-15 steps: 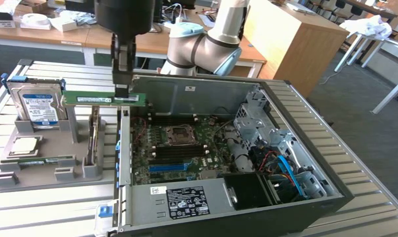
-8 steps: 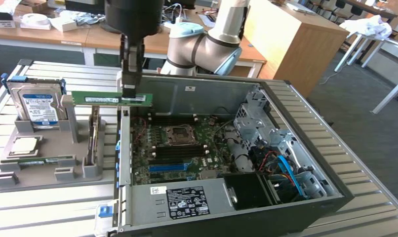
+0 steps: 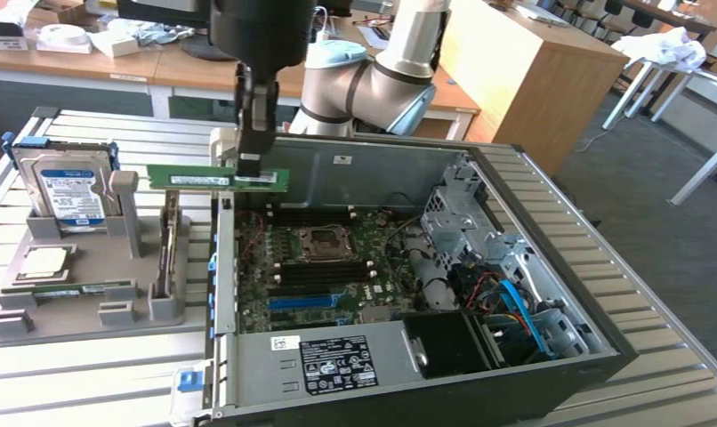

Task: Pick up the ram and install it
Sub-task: 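Pick up the ram and move it above insertion slot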

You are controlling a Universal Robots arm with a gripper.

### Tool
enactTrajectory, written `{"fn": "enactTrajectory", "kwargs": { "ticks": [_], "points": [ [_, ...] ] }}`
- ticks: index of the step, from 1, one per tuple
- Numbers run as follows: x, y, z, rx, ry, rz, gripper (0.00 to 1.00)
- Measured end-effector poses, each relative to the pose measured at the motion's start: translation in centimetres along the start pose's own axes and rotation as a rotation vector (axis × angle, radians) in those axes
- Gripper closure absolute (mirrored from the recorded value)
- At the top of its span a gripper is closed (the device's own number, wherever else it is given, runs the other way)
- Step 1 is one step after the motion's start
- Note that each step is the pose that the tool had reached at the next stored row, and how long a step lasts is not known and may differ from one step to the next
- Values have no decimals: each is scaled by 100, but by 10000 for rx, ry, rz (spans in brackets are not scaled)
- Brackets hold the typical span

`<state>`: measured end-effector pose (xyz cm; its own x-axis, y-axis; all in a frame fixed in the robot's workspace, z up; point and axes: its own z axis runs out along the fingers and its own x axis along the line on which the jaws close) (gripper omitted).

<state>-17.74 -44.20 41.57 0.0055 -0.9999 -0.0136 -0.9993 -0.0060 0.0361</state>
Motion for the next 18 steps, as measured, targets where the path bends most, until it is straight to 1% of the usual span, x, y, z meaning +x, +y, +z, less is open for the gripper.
{"fn": "enactTrajectory", "kwargs": {
  "ticks": [12, 18],
  "points": [
    [1, -210, -8, -16, 0, -6, 89],
    [2, -332, -12, -25, 1, -9, 89]
  ]
}}
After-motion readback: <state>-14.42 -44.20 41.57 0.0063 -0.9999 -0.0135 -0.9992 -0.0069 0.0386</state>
